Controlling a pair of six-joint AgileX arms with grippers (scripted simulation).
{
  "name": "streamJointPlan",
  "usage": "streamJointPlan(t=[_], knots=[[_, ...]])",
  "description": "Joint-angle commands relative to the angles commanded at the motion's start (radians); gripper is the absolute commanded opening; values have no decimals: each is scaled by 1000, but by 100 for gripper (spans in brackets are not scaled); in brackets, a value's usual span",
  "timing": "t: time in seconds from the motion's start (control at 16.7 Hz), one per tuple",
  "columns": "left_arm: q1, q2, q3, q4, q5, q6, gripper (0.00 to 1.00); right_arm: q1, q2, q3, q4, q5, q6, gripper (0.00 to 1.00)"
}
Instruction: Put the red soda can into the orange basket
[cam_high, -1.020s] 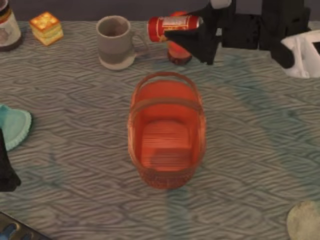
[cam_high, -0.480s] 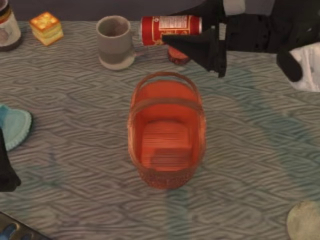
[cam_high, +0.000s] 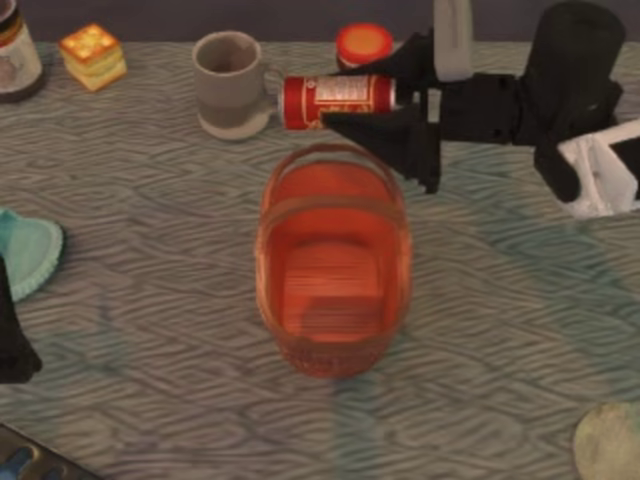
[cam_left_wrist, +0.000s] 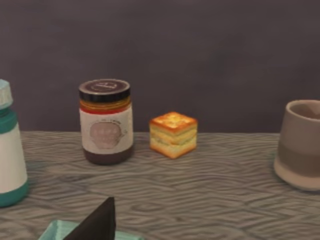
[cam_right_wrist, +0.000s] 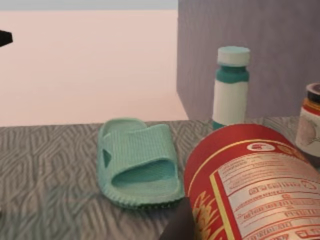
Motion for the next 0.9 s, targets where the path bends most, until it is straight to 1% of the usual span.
streamJointPlan(t=[0.24,0.54,0.9], knots=[[0,0,0,0,0,0,100,5,107,-42,152,3,-3,0],[0,0,0,0,0,0,100,5,122,-49,168,4,-3,0],[0,0,0,0,0,0,100,5,122,-49,168,4,-3,45]])
